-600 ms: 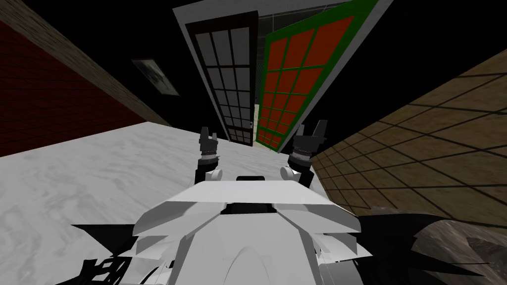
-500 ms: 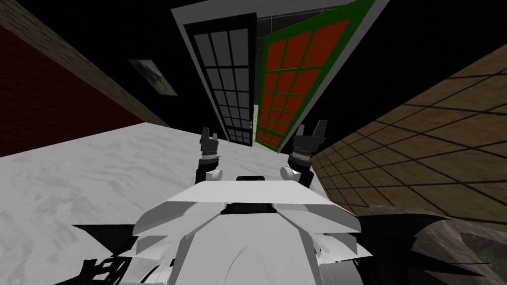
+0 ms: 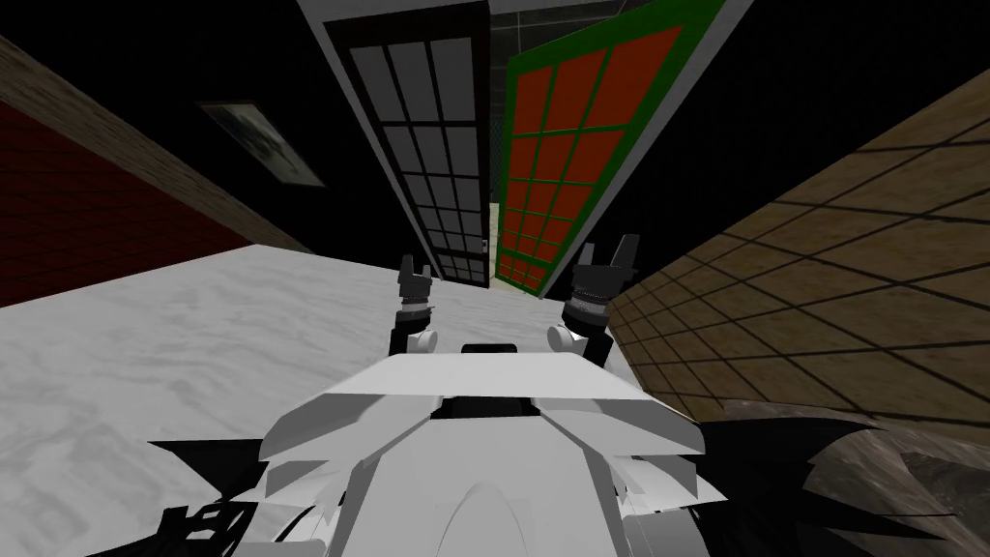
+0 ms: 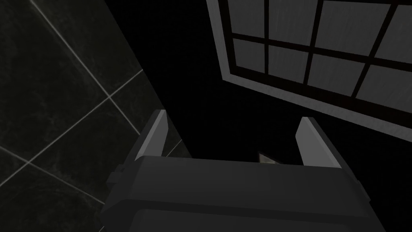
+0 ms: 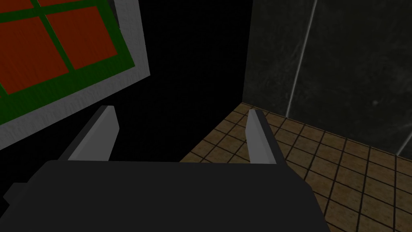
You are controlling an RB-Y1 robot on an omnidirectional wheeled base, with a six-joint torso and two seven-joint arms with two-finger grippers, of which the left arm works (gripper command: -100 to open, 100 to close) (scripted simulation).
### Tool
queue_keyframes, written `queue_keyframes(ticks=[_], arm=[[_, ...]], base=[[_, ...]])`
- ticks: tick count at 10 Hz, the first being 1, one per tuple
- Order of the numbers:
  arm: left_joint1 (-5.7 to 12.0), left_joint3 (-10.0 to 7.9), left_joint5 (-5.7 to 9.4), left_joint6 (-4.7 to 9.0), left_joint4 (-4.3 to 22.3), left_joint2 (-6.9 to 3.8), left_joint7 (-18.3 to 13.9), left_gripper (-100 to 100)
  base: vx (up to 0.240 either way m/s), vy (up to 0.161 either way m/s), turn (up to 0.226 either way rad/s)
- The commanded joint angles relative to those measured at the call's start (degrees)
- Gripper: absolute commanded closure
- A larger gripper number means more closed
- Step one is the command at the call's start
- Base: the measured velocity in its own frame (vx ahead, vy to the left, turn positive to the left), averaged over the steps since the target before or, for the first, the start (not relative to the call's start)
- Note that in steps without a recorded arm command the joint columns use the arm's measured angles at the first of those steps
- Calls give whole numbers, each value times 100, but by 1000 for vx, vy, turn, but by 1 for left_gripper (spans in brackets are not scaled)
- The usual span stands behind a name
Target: Push the door open
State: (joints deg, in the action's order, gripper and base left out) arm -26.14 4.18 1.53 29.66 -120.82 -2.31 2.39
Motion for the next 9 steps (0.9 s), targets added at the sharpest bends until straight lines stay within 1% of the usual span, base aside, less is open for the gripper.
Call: queue_keyframes(ticks=[1, 5, 9], arm=[[110, -17, 133, 46, 248, -49, -232, -100], [267, -20, 357, 171, 690, -114, -620, -100], [447, -23, 616, 315, 1201, -173, -1067, -100]], base=[[103, 19, -155], [88, 21, -104], [88, 26, -116]])
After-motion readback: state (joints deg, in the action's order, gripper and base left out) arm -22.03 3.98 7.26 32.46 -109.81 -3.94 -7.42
